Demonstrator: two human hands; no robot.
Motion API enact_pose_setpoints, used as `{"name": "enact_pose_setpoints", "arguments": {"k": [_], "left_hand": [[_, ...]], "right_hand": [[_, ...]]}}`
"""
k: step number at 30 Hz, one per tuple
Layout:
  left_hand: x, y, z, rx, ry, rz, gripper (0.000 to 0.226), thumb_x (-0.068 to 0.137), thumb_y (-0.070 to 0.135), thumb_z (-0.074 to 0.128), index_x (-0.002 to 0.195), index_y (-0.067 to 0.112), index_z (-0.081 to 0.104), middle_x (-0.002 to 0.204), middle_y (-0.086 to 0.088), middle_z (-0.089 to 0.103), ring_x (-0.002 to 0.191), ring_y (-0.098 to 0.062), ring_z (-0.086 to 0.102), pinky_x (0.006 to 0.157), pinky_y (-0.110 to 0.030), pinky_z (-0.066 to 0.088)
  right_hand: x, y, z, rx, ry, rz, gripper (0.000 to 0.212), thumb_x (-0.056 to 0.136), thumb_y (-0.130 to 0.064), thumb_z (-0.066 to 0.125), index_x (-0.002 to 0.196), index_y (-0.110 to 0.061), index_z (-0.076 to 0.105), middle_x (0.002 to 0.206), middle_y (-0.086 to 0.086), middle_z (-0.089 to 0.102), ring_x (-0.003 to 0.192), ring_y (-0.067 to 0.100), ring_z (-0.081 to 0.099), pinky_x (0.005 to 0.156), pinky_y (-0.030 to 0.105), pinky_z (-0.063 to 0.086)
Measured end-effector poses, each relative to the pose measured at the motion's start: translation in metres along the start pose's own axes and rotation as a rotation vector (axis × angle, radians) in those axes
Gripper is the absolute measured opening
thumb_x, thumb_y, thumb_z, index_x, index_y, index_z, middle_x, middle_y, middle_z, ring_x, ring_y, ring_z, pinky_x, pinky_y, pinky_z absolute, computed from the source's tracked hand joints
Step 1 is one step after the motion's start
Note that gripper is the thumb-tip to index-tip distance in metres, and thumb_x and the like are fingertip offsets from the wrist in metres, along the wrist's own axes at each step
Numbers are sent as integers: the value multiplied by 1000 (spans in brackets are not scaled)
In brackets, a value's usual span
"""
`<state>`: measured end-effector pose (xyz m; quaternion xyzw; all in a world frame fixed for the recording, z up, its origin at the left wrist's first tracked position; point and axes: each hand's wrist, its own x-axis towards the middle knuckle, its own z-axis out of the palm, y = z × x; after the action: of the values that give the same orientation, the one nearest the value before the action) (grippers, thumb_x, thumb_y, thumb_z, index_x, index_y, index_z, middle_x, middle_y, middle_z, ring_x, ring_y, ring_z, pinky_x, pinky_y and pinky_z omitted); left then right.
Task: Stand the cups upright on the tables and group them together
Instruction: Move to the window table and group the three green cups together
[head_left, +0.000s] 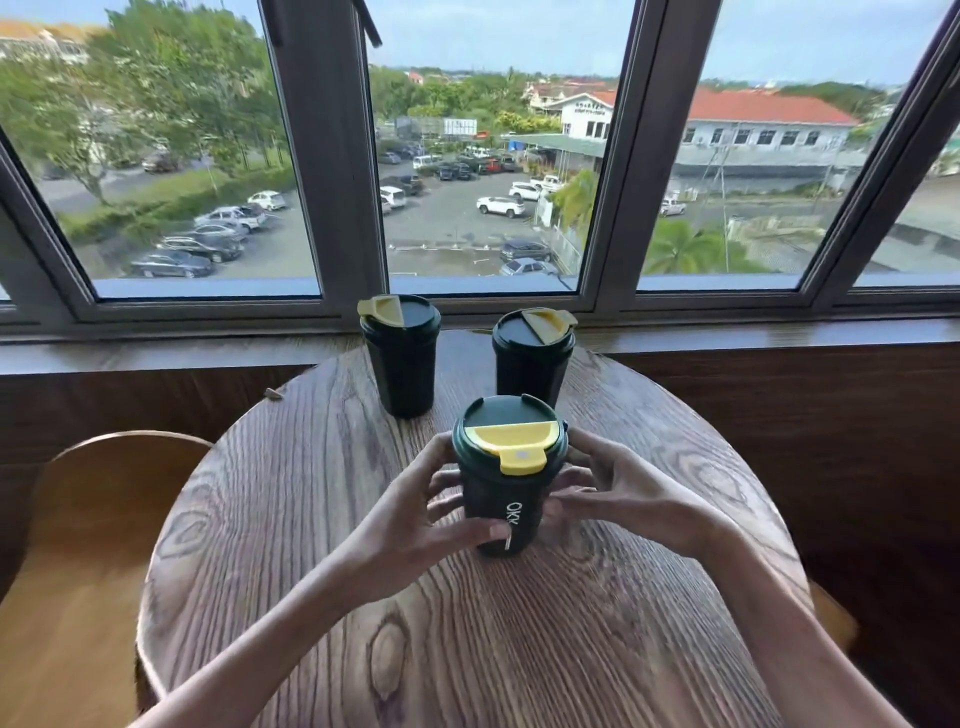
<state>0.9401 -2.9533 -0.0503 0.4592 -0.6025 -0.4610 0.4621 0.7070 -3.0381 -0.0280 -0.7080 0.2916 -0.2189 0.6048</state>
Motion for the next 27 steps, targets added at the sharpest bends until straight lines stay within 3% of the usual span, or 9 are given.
{"name": "enact_pose_setpoints", "arguments": {"k": [5, 8, 10, 12, 15, 19, 22, 25, 27], "left_hand": [[-5, 1, 5, 9, -5, 11, 71, 74, 8, 81, 135, 21, 45, 133, -3, 59, 128, -20, 54, 108, -43, 44], [-8, 2, -5, 92, -42, 35, 86, 70, 19, 85, 141, 26, 38, 140, 5, 53, 134, -15, 49, 111, -37, 38], [-8, 4, -24, 179, -1, 39, 92, 63, 37, 87, 141, 30, 38, 138, 12, 55, 131, -9, 50, 108, -31, 41], [-3, 6, -48, 214, 192, 35, 80, 62, 46, 84, 132, 32, 48, 125, 12, 62, 120, -9, 58, 101, -30, 49], [25, 5, -80, 203, 509, -7, 70, 69, 28, 80, 129, 22, 46, 123, 2, 58, 110, -15, 60, 99, -39, 52], [67, -4, -96, 171, 408, -133, 106, 64, 30, 88, 147, 27, 22, 151, -4, 38, 134, -20, 42, 112, -46, 37], [89, -21, -90, 144, 419, -130, 97, 60, 42, 89, 139, 31, 34, 137, 1, 56, 124, -17, 54, 110, -49, 41], [96, -22, -80, 84, 524, -113, 80, 69, 29, 85, 136, 20, 42, 126, -1, 64, 117, -18, 59, 107, -50, 45], [94, -20, -70, 46, 585, -98, 69, 71, 18, 84, 130, 14, 47, 116, 1, 67, 107, -14, 62, 101, -46, 50]], "right_hand": [[-2, 1, -2, 22, -54, 2, 65, 77, -17, 79, 135, -18, 50, 130, 21, 58, 116, 38, 59, 102, 44, 48], [-1, 1, -11, 46, -70, 7, 61, 79, -17, 78, 134, -19, 51, 128, 19, 60, 112, 31, 63, 97, 38, 51], [0, 0, -23, 37, 38, -1, 55, 78, -24, 77, 129, -24, 56, 122, 15, 65, 107, 26, 67, 91, 35, 53], [8, 0, -34, -19, 271, -5, 53, 76, -33, 79, 124, -26, 58, 118, 15, 68, 102, 24, 70, 83, 32, 56], [31, 3, -43, -77, 520, -25, 71, 72, -34, 81, 134, -30, 46, 123, 11, 60, 107, 23, 65, 78, 27, 55], [64, 7, -39, -80, 437, -94, 99, 66, -35, 87, 145, -37, 26, 138, 4, 43, 128, 21, 45, 85, 20, 46], [80, 9, -31, 29, 371, -170, 88, 72, -10, 81, 141, -28, 30, 136, 3, 50, 123, 18, 53, 75, 13, 55], [92, 15, -27, 87, 427, -202, 77, 72, 8, 77, 131, -21, 37, 126, 14, 59, 105, 23, 62, 64, 19, 58], [98, 21, -25, 66, 496, -225, 79, 67, 8, 81, 126, -22, 39, 118, 14, 61, 102, 27, 63, 68, 24, 59]]}}
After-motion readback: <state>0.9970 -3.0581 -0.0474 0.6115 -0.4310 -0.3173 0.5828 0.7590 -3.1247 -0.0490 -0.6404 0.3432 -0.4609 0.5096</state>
